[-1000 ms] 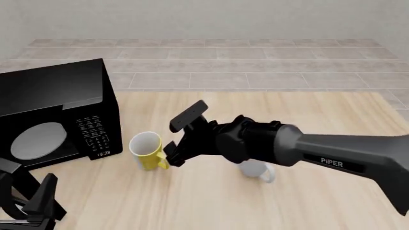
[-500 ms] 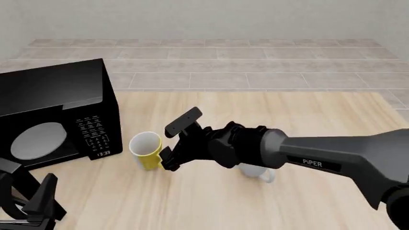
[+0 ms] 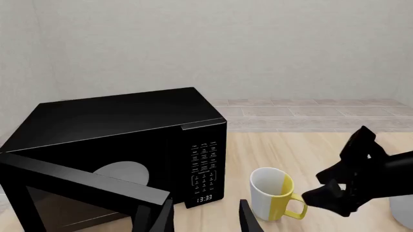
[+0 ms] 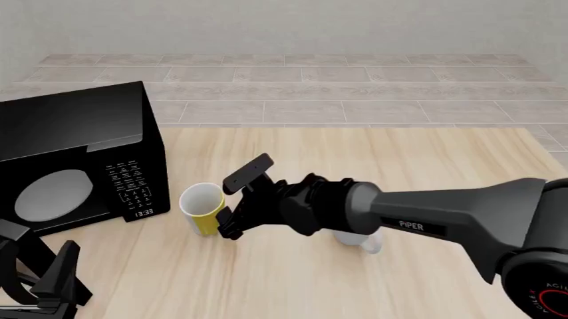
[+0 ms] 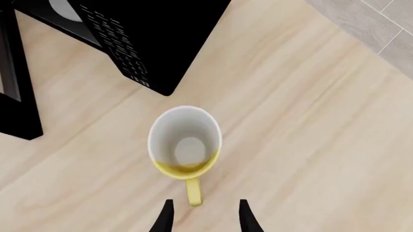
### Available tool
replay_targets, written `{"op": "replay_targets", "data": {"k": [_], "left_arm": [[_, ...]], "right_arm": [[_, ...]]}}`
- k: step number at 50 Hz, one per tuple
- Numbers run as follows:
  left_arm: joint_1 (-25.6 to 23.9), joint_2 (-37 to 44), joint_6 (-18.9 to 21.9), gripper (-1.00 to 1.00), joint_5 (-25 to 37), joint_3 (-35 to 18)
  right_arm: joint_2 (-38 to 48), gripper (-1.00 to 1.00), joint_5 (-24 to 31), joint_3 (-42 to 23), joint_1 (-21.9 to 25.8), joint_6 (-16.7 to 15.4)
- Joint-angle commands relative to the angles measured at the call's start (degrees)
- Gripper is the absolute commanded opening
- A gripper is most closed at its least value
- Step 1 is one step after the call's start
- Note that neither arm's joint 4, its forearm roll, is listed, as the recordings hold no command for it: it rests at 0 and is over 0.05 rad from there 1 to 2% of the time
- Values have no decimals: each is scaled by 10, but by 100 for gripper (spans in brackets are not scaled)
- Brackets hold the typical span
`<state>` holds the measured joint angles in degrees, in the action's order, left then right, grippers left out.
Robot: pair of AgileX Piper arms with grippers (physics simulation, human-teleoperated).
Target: Put the yellow and white mug to the front of the white mug.
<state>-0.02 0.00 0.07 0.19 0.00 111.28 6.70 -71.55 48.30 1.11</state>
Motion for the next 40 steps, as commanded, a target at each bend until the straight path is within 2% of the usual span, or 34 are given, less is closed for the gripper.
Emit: {"op": "replay_targets", "data": {"k": [1,40], "left_arm": [[0,0,0,100,0,0],[0,0,0,100,0,0]], "right_arm": [[18,100,-5,-10,-1,5],[57,100,-5,-31,0,22]]}}
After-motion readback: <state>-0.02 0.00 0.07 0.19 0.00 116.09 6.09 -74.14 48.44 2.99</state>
